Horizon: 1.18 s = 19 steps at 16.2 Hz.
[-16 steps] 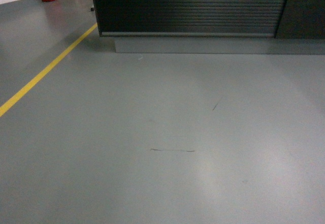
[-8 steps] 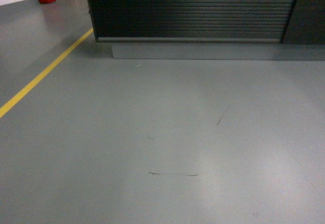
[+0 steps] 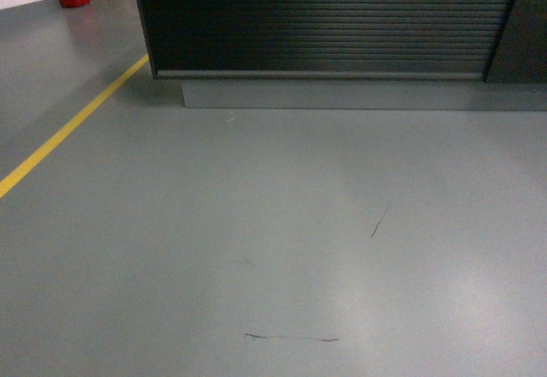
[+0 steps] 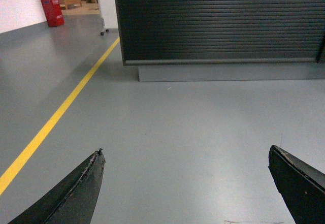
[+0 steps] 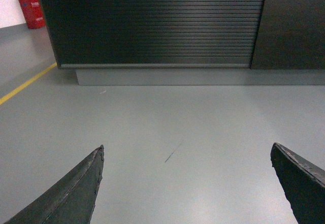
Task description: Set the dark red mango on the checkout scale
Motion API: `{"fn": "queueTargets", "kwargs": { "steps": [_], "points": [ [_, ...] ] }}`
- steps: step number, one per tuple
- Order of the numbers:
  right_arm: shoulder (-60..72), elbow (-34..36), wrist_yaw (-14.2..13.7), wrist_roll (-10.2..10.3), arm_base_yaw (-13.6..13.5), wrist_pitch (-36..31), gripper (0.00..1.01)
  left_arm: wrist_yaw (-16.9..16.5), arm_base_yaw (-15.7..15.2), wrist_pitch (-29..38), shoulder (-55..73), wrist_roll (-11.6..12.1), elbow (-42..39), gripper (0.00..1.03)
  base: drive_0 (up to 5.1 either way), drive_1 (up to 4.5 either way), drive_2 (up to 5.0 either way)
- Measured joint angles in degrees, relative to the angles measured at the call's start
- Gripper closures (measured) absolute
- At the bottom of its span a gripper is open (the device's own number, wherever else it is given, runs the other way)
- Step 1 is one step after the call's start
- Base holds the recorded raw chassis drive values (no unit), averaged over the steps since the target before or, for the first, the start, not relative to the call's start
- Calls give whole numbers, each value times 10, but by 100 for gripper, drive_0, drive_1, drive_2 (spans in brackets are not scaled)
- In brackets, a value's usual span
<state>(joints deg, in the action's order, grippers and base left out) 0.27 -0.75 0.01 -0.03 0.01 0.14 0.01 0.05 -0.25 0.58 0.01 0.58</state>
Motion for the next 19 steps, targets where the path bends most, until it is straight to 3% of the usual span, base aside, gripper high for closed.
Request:
{"fn": "queueTargets", "kwargs": {
  "steps": [19],
  "points": [
    [0,0,0,0,0,1,3,0,0,0,0,0,0,5,-3,337,-344]
  ]
}}
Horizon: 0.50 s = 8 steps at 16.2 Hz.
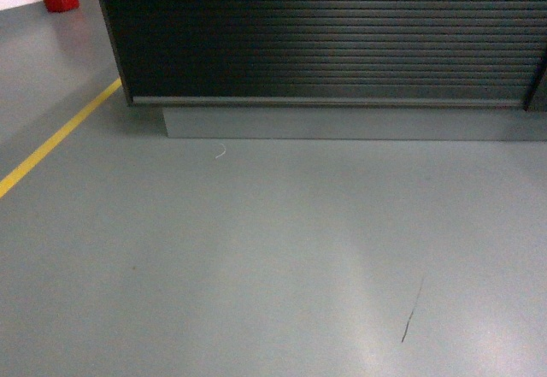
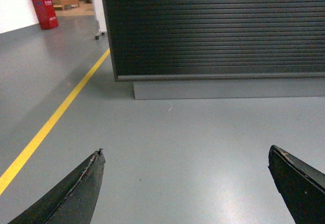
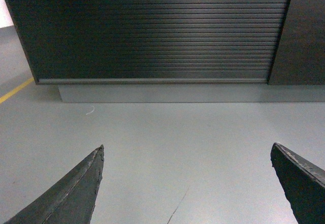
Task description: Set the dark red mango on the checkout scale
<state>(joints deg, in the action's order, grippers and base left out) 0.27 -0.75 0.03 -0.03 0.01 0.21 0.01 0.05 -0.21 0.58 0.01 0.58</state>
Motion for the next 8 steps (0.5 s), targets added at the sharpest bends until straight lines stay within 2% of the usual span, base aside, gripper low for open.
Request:
{"fn": "queueTargets", "kwargs": {
  "steps": [8],
  "points": [
    [0,0,0,0,0,0,3,0,0,0,0,0,0,5,2,343,-340]
  ]
}}
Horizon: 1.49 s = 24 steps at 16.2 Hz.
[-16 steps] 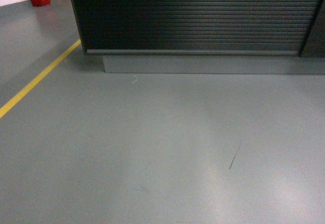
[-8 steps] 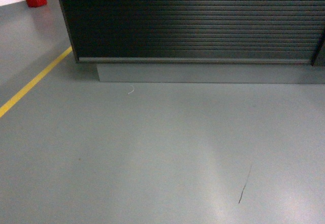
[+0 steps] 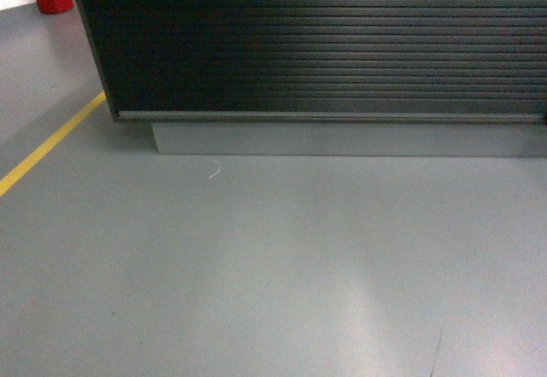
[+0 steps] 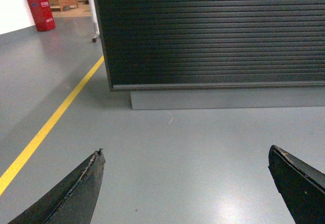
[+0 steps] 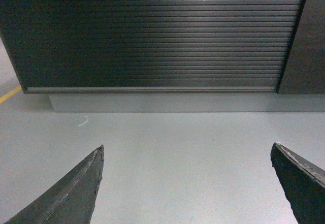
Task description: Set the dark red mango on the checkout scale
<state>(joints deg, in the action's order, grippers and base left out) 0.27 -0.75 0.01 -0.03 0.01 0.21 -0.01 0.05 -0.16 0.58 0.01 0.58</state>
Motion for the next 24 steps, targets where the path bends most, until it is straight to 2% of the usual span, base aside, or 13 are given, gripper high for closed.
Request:
{"fn": "queueTargets", "kwargs": {
  "steps": [24],
  "points": [
    [0,0,0,0,0,0,3,0,0,1,0,0,0,5,5,346,-335]
  ]
}}
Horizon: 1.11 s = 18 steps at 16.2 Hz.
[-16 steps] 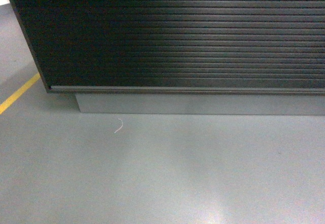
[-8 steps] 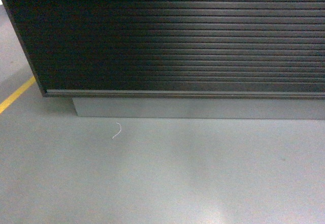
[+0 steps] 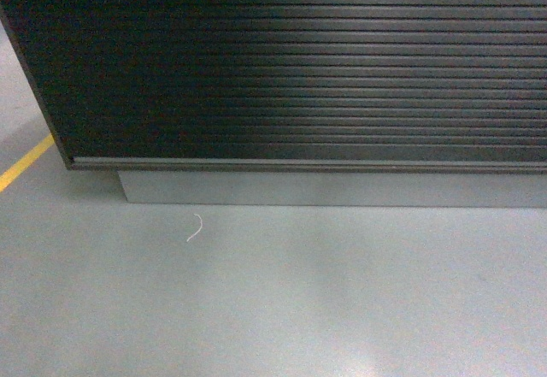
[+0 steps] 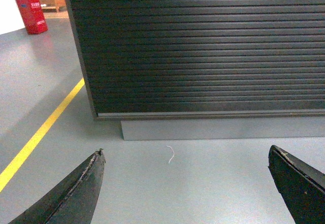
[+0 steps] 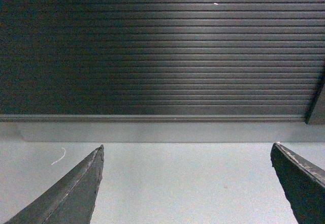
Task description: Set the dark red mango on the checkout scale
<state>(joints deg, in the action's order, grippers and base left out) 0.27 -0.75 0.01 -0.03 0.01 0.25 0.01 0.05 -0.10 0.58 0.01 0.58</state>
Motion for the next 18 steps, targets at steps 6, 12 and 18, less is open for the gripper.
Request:
{"fn": "queueTargets", "kwargs": {
  "steps": [6,12,18],
  "points": [
    [0,0,0,0,0,0,3,0,0,-1,0,0,0,5,-1,339,-342],
    [0,0,0,0,0,0,3,0,0,-1,0,0,0,5,-11,330,-352],
    [0,0,0,0,0,0,3,0,0,-2,0,0,0,5,-8,331,-348]
  ]
}}
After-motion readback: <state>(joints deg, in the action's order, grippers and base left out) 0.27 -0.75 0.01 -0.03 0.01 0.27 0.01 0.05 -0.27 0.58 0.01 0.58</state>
